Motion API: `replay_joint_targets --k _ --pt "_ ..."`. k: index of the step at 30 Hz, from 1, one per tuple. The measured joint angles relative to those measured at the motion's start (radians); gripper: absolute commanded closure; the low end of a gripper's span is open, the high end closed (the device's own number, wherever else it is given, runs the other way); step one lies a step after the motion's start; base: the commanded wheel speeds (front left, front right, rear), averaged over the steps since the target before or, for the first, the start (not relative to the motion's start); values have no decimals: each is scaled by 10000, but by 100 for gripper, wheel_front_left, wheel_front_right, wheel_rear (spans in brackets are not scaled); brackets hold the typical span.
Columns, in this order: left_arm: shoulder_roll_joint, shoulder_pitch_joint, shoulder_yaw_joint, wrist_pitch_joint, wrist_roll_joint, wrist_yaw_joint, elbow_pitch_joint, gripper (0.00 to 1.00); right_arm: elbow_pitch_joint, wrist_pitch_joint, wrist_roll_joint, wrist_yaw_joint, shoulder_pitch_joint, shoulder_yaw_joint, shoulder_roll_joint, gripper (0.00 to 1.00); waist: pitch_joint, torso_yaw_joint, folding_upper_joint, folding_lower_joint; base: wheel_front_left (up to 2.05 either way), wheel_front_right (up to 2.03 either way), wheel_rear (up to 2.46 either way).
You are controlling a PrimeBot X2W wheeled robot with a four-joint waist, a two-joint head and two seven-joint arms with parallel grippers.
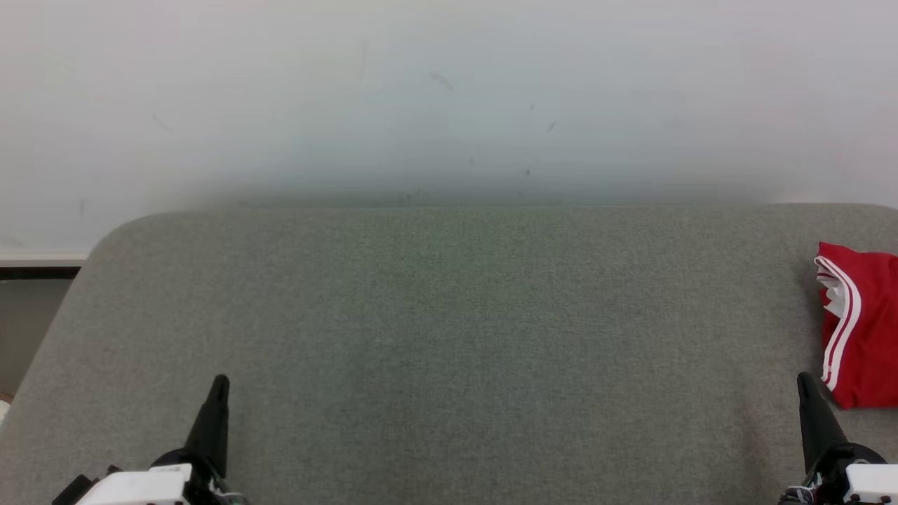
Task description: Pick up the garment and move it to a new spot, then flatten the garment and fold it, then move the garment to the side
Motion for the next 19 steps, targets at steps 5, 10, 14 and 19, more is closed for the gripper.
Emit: replay_joint_targets --k 5,10,14,19 --pt "0 0 0 0 0 0 0 100 0 0 0 0 0 0 0 100 0 0 0 0 0 0 0" --pt "0 -1 0 0 0 0 0 100 0 0 0 0 0 0 0 100 0 0 0 0 0 0 0" --pt "0 -1 0 0 0 0 0 100 0 0 0 0 0 0 0 100 0 0 0 0 0 0 0" --pt "0 -1 0 0 0 0 0 100 0 0 0 0 0 0 0 100 0 0 0 0 0 0 0"
